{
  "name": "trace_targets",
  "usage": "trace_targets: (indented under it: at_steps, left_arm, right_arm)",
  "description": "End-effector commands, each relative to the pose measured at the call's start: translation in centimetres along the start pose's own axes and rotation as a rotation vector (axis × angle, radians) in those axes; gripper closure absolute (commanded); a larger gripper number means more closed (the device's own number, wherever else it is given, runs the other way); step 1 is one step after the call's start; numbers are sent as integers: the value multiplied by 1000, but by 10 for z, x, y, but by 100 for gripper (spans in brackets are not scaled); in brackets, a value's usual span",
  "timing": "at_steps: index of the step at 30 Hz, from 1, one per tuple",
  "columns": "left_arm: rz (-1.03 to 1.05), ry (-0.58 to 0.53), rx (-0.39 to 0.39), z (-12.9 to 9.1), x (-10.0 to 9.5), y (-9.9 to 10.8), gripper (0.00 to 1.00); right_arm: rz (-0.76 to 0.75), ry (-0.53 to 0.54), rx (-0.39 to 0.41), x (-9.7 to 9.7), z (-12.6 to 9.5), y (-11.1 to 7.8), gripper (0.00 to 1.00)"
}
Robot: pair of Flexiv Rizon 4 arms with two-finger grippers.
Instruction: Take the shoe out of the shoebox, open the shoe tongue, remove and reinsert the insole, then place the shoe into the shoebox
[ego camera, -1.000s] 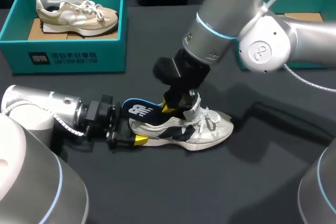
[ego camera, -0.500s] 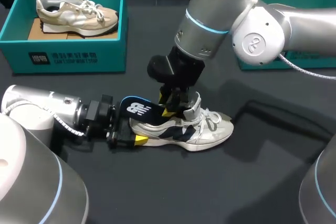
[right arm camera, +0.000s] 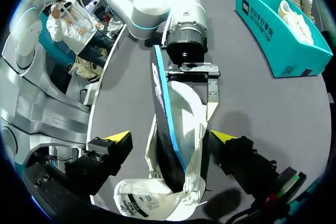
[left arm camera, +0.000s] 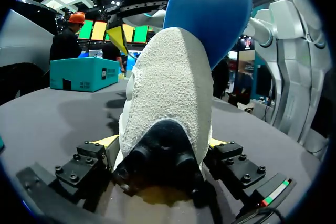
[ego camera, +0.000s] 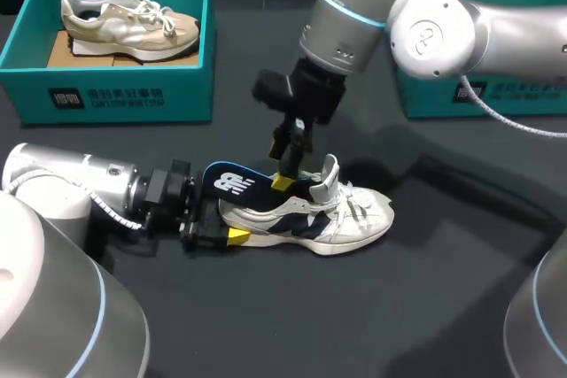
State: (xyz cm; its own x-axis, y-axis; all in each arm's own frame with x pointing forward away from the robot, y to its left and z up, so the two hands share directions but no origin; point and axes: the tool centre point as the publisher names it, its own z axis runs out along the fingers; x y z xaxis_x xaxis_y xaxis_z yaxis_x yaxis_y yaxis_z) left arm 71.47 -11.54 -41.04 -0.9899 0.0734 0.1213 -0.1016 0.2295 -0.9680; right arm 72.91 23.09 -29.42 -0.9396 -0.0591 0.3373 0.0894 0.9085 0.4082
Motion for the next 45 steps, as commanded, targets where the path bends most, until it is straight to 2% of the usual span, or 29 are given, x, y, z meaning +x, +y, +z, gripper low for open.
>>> trace_targets:
  at_steps: [1, 8, 17, 23, 25, 28, 35, 37, 39, 45]
  left_arm:
    - [0, -1, 0, 1, 0, 1, 100]
    - [0, -1, 0, 1, 0, 1, 100]
    - [0, -1, 0, 1, 0, 1, 100]
    - [0, -1, 0, 1, 0, 1, 100]
    - [0, -1, 0, 1, 0, 1, 100]
    - [0, -1, 0, 1, 0, 1, 100]
    - [0, -1, 0, 1, 0, 1, 100]
    - [0, -1, 0, 1, 0, 1, 100]
    - [0, -1, 0, 1, 0, 1, 100]
    - [0, -1, 0, 1, 0, 1, 100]
  right_arm:
    - [23, 24, -34, -3, 8, 0, 8]
    - [82, 48, -103, 5, 15, -1, 11]
    - [130, 55, -158, 11, 23, 11, 11]
    - [151, 68, -180, 14, 29, 15, 20]
    - [161, 72, -187, 15, 32, 15, 31]
    - [170, 80, -197, 16, 36, 14, 42]
    - [176, 86, -207, 19, 42, 17, 59]
    - [176, 86, -208, 19, 42, 19, 70]
    - [176, 85, -207, 18, 43, 22, 100]
    - [154, 78, -192, 18, 41, 31, 100]
